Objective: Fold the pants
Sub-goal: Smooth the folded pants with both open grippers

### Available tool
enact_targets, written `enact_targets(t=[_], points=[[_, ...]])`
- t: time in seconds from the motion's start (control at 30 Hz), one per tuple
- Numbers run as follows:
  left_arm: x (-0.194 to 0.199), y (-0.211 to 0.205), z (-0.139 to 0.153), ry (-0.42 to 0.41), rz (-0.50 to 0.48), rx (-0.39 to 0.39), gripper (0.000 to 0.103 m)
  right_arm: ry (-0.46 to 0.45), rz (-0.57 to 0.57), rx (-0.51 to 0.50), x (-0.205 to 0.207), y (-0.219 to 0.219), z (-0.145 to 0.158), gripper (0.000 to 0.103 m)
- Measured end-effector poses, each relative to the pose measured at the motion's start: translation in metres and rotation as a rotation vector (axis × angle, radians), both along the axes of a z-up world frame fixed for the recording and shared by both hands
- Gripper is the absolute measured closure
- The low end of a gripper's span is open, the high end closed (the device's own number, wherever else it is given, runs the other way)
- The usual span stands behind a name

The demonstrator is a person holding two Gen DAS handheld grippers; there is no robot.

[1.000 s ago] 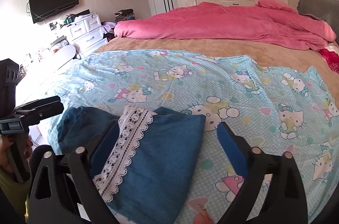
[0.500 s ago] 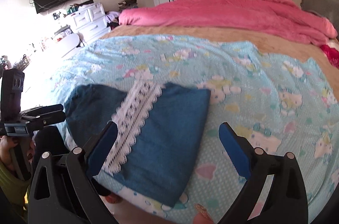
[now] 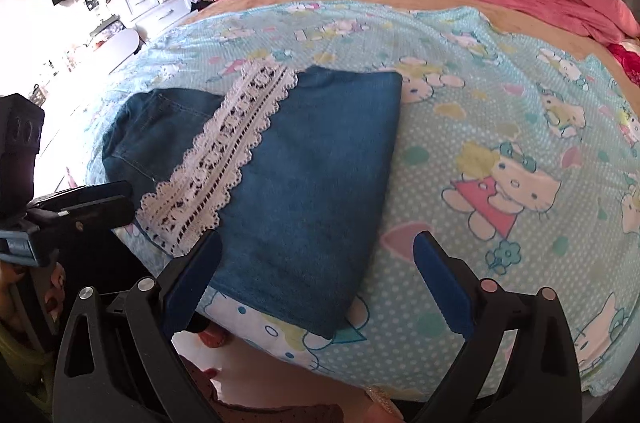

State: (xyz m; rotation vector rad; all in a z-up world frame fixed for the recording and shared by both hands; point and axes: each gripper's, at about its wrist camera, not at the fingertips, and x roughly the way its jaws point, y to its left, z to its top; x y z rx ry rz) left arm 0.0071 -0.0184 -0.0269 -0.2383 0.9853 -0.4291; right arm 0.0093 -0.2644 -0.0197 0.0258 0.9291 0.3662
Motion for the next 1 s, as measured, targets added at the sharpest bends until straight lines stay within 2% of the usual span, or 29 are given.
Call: enact_targets(t=[0.13,0.23,0.27,0.3,0.33,0.43,0.47,0.63,0.8,1.0], points=[[0.000,-0.012,-0.009,0.007,-0.025,0.047,0.011,0.053,-0.012,-0.015,0.002,0.000,-0.014,0.007],[0.002,-0.013,-0.013,0.015,-0.013,0.059,0.015,0.067,-0.006,-0.009,0.001,0.002,-0.020,0.007],[0.003,-0.013,-0.014,0.013,-0.012,0.061,0.021,0.067,-0.003,-0.006,0.001,0.003,-0.020,0.007],[0.005,-0.014,-0.015,0.016,-0.014,0.058,0.034,0.065,0.001,-0.006,0.000,0.004,-0.020,0.007],[0.007,-0.014,-0.016,0.022,-0.017,0.048,0.041,0.061,0.006,-0.004,0.000,0.005,-0.019,0.007],[0.009,-0.017,-0.019,0.031,-0.029,0.040,0.075,0.061,0.013,-0.006,0.000,0.007,-0.019,0.007],[0.008,-0.019,-0.020,0.029,-0.041,0.052,0.091,0.065,0.013,-0.007,0.000,0.007,-0.020,0.007],[-0.008,-0.022,-0.014,-0.012,-0.092,0.109,0.092,0.067,0.010,-0.014,0.000,0.007,-0.020,0.007],[-0.005,-0.017,-0.021,0.005,-0.071,0.085,0.086,0.060,0.012,-0.047,-0.002,0.011,-0.022,0.007],[-0.011,-0.017,-0.002,-0.069,-0.051,0.165,0.071,-0.127,0.054,-0.054,-0.022,0.019,0.010,0.007]])
